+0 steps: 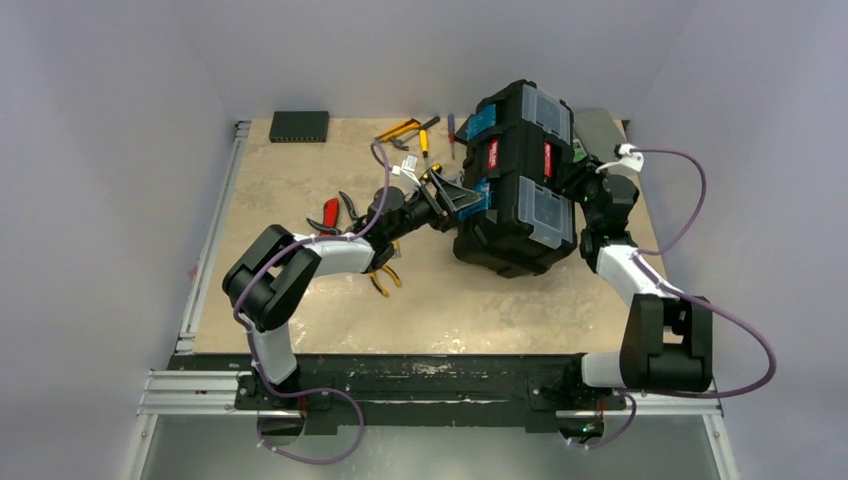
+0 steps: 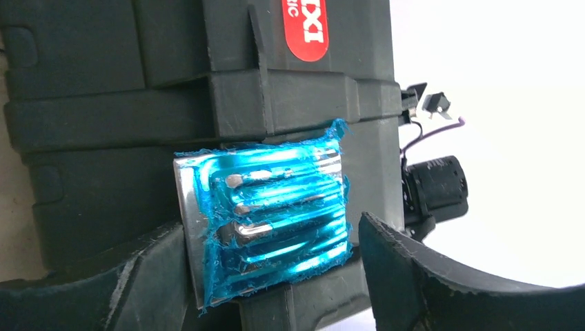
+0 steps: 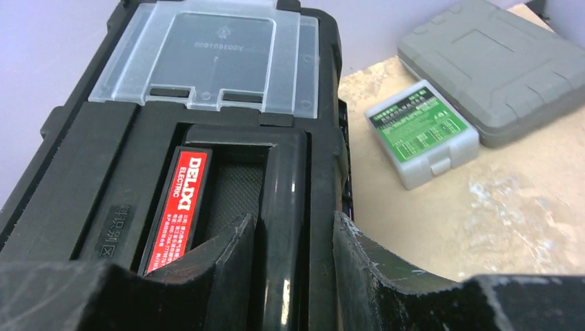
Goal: Pack the tool kit
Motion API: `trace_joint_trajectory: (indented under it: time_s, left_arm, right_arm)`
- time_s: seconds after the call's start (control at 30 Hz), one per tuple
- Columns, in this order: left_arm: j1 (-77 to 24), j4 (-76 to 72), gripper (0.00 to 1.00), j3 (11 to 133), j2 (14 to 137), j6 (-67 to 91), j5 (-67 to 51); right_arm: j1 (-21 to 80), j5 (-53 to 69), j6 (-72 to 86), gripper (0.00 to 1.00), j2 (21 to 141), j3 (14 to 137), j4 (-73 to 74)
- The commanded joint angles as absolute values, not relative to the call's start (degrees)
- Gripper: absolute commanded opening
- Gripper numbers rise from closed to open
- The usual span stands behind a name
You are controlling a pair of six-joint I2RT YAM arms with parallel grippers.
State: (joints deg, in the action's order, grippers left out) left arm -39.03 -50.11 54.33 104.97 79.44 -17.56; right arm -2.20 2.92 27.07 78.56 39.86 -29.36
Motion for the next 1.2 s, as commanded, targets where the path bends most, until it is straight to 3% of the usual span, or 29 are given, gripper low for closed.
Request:
trace_joint_trajectory:
  time_s: [0.0,0.27,0.5,0.73,1.17]
  left_arm:
    - [-42.11,-53.50,0.82,58.04,103.42,79.85,-29.47]
    - [-42.77,-58.41,0.84,63.02,109.39,84.02,-32.34]
    - [-43.38,-63.43,0.47,70.08,116.03,88.04,-33.46]
    - [-43.58,-63.70,0.24,72.10,117.83,88.14,-33.02]
    - [-45.35,-71.78,0.19,77.25,123.07,90.44,-33.02]
  right_arm:
    - [3.20,34.25,32.30,0.19,90.30,32.32,-10.01]
    - [3.15,35.07,32.18,0.19,91.23,32.29,-10.90]
    - [3.12,35.18,31.50,0.19,90.61,32.21,-10.38]
    - [3.10,33.07,30.59,0.19,88.62,32.56,-8.64]
    - [3.16,33.73,30.63,0.19,87.51,32.17,-8.94]
